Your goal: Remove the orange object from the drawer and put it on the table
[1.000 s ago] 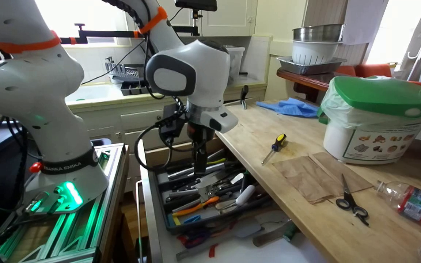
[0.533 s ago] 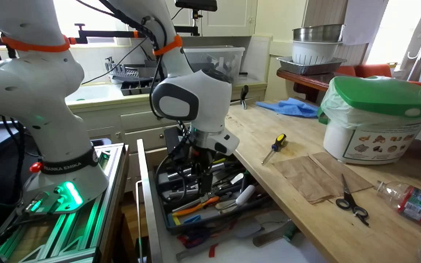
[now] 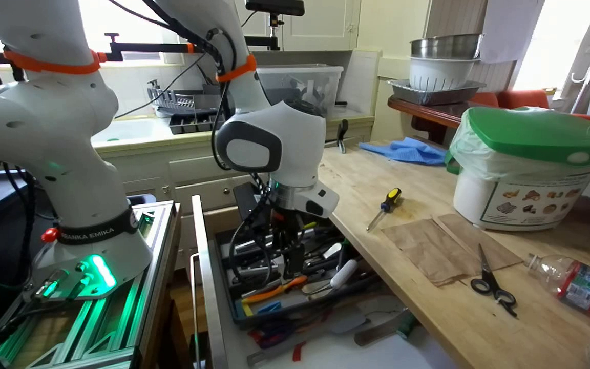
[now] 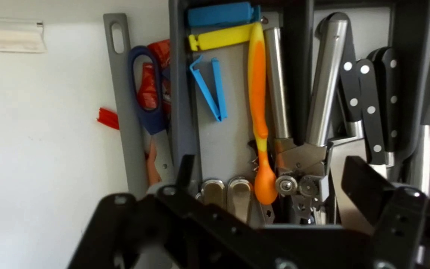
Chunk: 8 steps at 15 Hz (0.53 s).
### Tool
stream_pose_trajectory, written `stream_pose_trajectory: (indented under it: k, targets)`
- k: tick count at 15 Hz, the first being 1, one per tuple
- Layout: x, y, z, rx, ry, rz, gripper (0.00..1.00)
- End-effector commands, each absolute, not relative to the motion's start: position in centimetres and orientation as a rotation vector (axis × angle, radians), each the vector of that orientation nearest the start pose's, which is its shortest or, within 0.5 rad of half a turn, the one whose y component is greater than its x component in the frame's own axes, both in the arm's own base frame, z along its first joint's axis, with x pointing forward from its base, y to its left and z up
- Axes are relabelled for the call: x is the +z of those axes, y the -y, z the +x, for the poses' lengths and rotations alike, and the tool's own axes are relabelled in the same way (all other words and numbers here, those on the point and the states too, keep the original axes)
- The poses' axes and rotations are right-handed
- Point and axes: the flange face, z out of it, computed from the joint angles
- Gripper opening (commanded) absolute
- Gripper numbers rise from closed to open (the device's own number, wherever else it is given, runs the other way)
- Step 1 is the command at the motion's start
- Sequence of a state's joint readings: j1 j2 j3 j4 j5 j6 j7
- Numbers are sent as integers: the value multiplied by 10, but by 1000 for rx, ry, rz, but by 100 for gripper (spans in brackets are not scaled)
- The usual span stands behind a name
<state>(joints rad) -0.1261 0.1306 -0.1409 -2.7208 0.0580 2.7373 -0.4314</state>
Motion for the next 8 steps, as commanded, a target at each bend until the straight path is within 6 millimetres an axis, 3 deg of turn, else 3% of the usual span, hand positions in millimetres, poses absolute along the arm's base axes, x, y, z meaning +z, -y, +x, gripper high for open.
stream_pose_trajectory:
  k: [1,2,3,4,5,6,8]
  targets:
    - [158,113,375,91,218,-3146,100]
    - [155,114,375,68,234,-3155,100]
    - [151,114,375,44,244,-3156,94]
    - [147,114,376,28,245,-3163,85]
    - [143,112,377,14,243,-3156,70]
    - [138,109,377,10,249,-3154,68]
    - [127,102,378,12,277,-3142,53]
